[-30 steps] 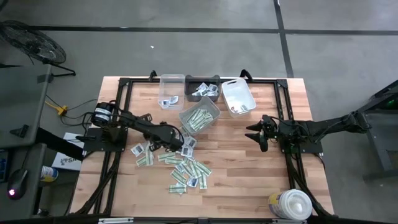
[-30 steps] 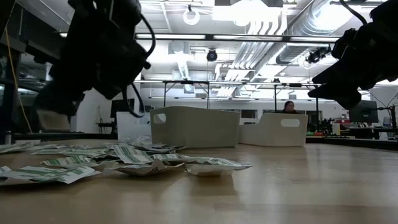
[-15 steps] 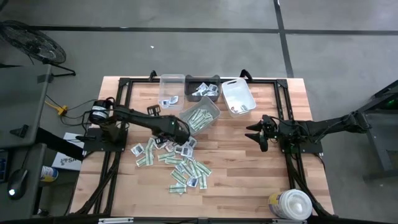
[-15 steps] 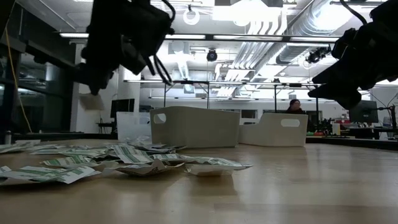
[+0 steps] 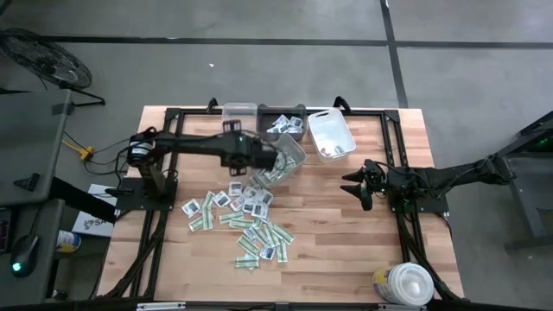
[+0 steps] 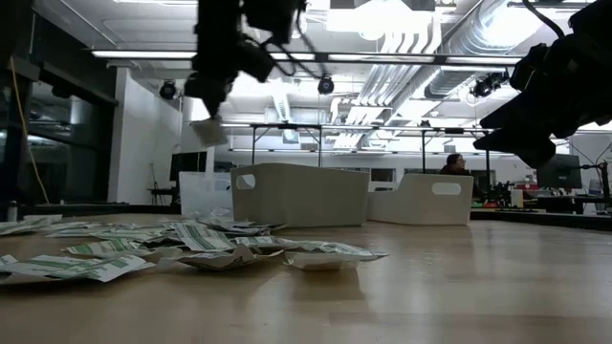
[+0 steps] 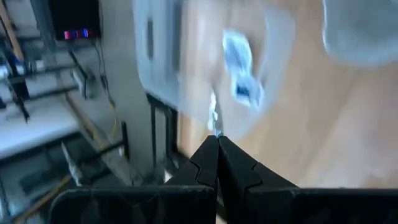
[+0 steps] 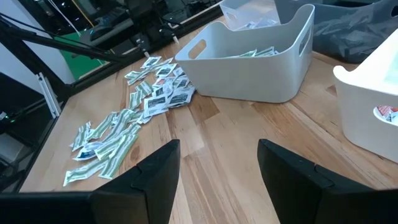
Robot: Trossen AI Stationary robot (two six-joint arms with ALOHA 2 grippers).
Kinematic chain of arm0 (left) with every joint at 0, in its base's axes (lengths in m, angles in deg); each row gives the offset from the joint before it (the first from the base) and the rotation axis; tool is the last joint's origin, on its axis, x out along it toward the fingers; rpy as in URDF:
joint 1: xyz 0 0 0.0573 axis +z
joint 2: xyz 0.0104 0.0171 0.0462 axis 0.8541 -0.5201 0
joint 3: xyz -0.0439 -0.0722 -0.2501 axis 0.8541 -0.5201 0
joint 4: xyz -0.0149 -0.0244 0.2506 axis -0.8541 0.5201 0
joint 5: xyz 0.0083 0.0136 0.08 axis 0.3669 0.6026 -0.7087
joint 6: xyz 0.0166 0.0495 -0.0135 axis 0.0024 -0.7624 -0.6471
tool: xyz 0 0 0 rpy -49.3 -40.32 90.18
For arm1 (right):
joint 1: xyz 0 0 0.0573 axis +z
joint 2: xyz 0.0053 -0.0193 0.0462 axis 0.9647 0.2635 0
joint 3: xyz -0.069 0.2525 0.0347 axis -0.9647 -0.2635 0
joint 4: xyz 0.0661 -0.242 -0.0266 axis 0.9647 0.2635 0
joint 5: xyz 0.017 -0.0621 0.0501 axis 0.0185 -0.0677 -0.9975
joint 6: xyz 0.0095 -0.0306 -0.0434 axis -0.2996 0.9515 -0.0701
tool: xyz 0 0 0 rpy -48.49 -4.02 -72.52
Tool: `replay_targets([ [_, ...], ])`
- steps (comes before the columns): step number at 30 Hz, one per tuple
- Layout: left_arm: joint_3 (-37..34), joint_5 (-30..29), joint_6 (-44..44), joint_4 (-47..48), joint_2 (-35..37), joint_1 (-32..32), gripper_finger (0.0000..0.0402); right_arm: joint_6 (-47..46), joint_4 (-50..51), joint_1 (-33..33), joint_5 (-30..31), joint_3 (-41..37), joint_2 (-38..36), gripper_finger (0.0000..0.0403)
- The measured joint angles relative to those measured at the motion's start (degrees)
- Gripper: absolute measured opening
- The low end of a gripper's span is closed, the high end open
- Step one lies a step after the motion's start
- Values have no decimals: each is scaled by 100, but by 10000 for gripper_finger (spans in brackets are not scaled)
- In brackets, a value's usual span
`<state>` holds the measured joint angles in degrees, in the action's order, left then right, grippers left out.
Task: Pick & Place First Aid Supplies
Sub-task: Put the towelette pack into the black bin
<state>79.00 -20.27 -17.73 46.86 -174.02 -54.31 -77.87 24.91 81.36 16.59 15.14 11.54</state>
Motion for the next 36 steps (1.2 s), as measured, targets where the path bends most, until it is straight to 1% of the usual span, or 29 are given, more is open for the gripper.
replay_targets([
  [5, 350, 5, -1653, -1242, -1, 450, 0, 1, 0, -2, 0, 0, 1, 208],
  [7, 378, 204, -2316, -1905, -1, 647, 0, -1, 0, -2, 0, 0, -1, 208],
  [9, 380, 609, -2844, -2488, -1, 858, 0, -1, 0, 0, 0, 0, 0, 208],
  [11, 380, 1013, -3125, -2904, -1, 1073, 0, 0, 0, 0, 0, 0, -1, 208],
  [13, 380, 1348, -3259, -3224, -1, 1288, 0, -1, 0, 0, 0, 0, 1, 208],
  [17, 380, 1827, -3486, -3733, -1, 1691, 0, -1, 0, 0, 0, 0, -1, 208],
  [20, 380, 2465, -3786, -4124, -1, 2007, 0, -1, 0, 0, 0, 0, 0, 208],
  [23, 384, 3206, -4630, -4570, -53, 2269, 0, -1, 0, -2, 0, 0, 1, 208],
  [27, 384, 4194, -6233, -4814, -189, 2554, 0, -1, 0, -1, 0, 0, 1, 208],
  [29, 384, 4507, -6869, -4739, -258, 2687, 0, -1, 2, -1, 1, 0, -1, 208],
  [32, 384, 4772, -7582, -4737, -415, 2857, 0, -1, 0, -2, 1, 0, 0, 208],
  [36, 380, 4798, -8674, -4758, -589, 3060, 0, -1, 0, -2, 0, 0, 0, 208],
])
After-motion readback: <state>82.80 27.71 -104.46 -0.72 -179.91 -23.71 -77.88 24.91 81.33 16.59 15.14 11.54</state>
